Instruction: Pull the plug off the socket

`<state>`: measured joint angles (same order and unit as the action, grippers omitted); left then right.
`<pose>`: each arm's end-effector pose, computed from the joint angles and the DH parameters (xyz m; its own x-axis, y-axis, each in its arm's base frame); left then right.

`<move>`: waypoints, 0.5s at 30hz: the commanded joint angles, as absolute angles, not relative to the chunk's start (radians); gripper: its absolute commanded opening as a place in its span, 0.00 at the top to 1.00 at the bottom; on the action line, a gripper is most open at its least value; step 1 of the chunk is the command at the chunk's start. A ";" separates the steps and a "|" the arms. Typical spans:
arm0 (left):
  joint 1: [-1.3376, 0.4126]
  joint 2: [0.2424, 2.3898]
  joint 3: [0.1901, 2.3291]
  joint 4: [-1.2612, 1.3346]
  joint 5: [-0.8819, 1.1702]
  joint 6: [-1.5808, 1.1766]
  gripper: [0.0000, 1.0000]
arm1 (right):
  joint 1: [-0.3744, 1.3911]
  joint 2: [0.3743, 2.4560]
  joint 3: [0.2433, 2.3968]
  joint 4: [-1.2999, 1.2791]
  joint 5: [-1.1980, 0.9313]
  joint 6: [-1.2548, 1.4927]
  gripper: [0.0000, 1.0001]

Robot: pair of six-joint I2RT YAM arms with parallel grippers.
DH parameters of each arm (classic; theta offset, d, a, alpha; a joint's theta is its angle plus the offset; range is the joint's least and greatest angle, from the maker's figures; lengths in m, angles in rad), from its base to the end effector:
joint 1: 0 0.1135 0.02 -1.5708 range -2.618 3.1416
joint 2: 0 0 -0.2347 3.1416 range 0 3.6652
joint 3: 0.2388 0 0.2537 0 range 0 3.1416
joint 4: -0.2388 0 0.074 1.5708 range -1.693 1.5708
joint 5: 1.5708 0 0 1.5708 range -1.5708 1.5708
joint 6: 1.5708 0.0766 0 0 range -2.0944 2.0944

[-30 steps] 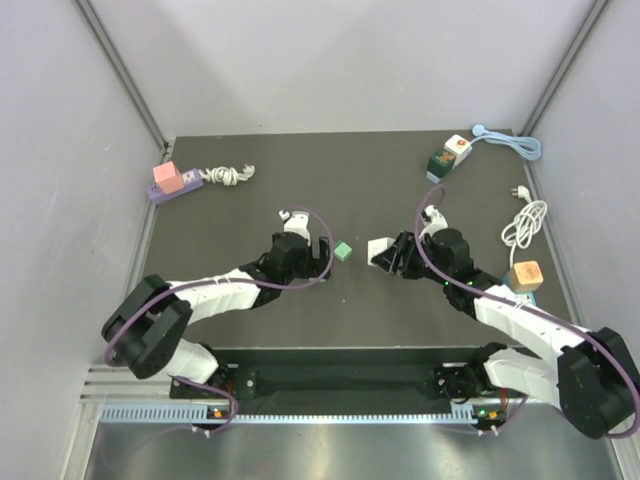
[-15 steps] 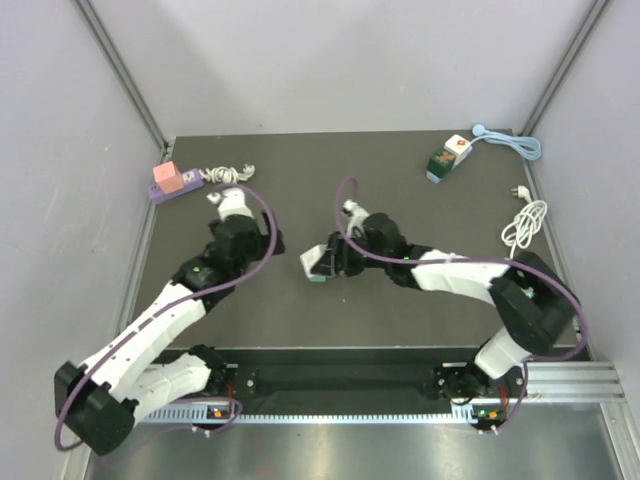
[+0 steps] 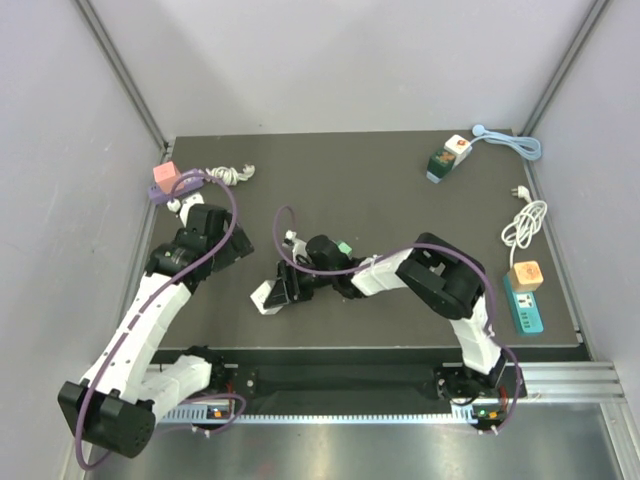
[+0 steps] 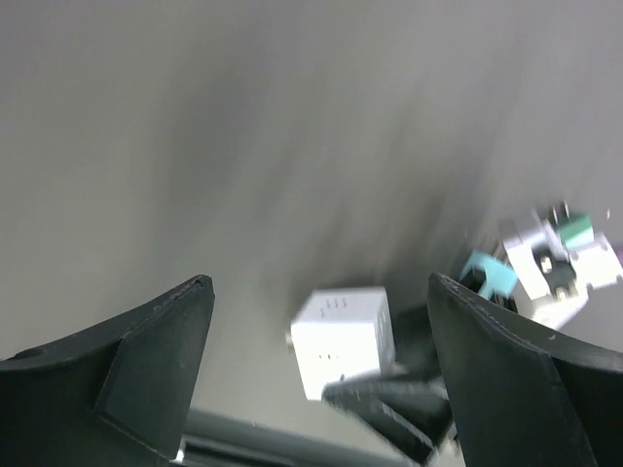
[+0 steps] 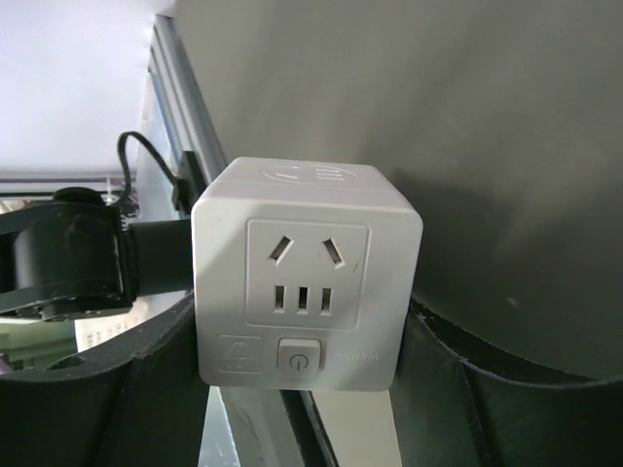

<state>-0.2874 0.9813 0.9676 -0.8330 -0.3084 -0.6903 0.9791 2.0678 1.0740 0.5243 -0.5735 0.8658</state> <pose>0.2312 -0.0441 0.2551 -0.6031 -0.4544 -0.6556 -0.3979 0.8837 -0.2465 0.2109 0.3884 0.0834 -0.9001 -0.1924 -0.3909 -0.4345 0.3294 0.8383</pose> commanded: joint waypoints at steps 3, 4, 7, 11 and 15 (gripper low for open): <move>-0.282 0.974 0.982 -0.891 -0.178 -0.761 0.06 | 0.980 2.052 1.180 0.464 -0.580 0.799 0.50; -0.282 0.971 0.971 -0.881 -0.166 -0.764 0.06 | 0.979 2.049 1.178 0.451 -0.574 0.776 0.45; -0.282 0.968 0.918 -0.868 -0.124 -0.791 0.06 | 0.979 2.019 1.164 0.417 -0.554 0.738 0.24; -0.281 0.968 0.905 -0.857 -0.089 -0.816 0.06 | 0.979 2.000 1.172 0.367 -0.561 0.703 0.09; -0.281 0.969 0.928 -0.862 -0.081 -0.821 0.06 | 0.966 1.971 1.154 0.367 -0.555 0.692 0.03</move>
<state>-0.2874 0.9798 0.9066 -0.8680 -0.1116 -0.7982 0.9775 2.0499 1.1343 0.3729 -0.5613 0.7372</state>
